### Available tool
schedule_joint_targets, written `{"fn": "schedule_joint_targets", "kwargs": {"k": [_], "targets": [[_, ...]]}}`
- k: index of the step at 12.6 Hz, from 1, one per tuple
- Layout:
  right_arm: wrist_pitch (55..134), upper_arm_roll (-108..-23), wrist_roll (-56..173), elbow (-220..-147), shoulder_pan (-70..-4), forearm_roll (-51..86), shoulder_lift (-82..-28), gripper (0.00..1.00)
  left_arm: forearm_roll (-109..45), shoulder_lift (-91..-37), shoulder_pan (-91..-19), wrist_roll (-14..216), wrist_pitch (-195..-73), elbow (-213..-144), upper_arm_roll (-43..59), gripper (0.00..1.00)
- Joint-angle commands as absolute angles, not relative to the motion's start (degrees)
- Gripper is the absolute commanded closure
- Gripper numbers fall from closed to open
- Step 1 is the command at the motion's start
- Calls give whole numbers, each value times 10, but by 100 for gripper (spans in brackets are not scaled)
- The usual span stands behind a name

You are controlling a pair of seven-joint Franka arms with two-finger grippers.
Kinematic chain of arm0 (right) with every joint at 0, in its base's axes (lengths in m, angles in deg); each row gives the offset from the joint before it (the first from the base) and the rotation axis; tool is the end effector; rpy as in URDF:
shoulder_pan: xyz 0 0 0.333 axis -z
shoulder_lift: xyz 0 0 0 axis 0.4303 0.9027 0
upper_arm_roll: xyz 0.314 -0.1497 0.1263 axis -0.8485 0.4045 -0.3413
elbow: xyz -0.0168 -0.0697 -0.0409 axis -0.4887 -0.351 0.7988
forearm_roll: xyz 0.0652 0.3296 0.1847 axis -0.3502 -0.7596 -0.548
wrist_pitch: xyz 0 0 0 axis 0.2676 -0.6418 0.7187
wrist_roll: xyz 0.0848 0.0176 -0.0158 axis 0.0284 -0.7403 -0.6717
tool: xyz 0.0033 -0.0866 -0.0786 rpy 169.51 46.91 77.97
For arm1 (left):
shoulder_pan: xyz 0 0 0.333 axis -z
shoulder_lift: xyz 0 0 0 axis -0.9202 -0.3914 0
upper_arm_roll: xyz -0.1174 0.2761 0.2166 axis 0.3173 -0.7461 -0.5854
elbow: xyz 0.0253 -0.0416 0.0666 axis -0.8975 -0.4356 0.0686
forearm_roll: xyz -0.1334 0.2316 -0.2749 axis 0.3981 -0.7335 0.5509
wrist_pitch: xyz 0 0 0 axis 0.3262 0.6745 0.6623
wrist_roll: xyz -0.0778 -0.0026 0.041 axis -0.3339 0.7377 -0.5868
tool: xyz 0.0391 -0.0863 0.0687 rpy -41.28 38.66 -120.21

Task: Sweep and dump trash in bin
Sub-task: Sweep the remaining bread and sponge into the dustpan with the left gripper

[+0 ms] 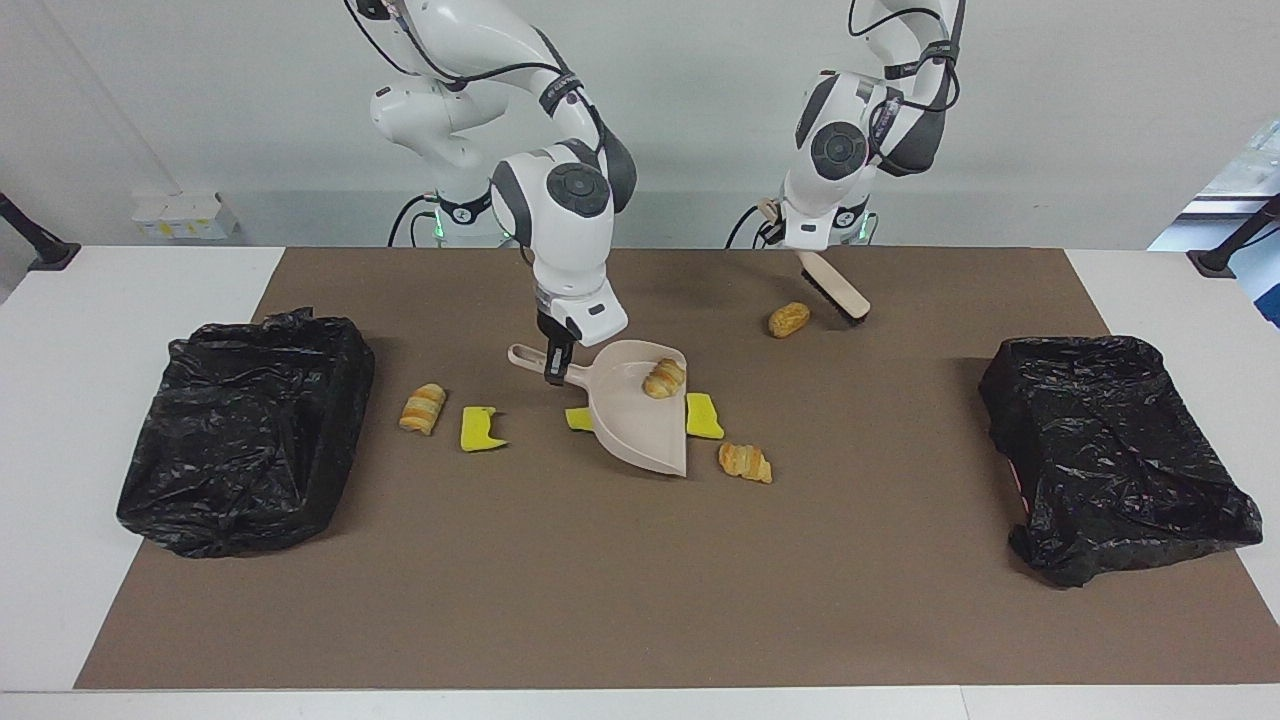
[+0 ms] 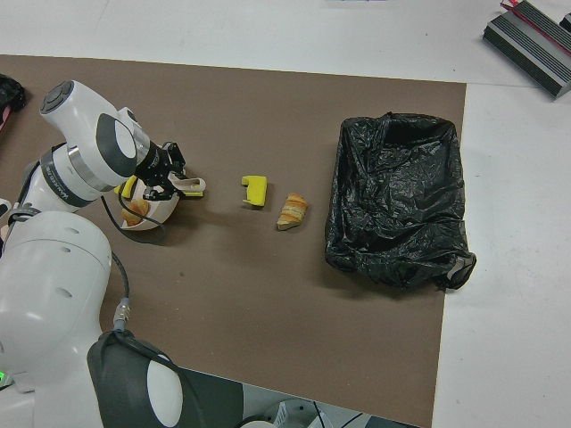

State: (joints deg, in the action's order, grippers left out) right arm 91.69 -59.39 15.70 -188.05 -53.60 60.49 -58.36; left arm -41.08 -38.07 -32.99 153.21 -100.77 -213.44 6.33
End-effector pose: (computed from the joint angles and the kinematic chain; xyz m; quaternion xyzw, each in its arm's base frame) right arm 0.5302 0.2797 0.4402 0.7296 0.6758 -0.0619 0.0841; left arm 0.2791 -0.2296 0.4070 -0.9151 -0.3301 0.2180 0.0775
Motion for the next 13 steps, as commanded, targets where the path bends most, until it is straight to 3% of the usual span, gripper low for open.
{"fn": "schedule_joint_targets", "kwargs": {"k": [1, 4, 9, 13], "targets": [[911, -595, 163, -1897, -544, 622, -602, 100, -387, -414, -330, 1547, -1048, -2115, 55, 100], [913, -596, 162, -1899, -542, 623, -602, 100, -387, -454, -368, 1546, -1080, -2077, 55, 100], [935, -597, 165, -1900, -544, 623, -591, 100, -362, -524, -365, 1548, -1171, -2022, 55, 100], [959, -597, 168, -1897, -548, 623, -573, 100, -361, -580, -362, 1538, -1210, -1937, 58, 100]]}}
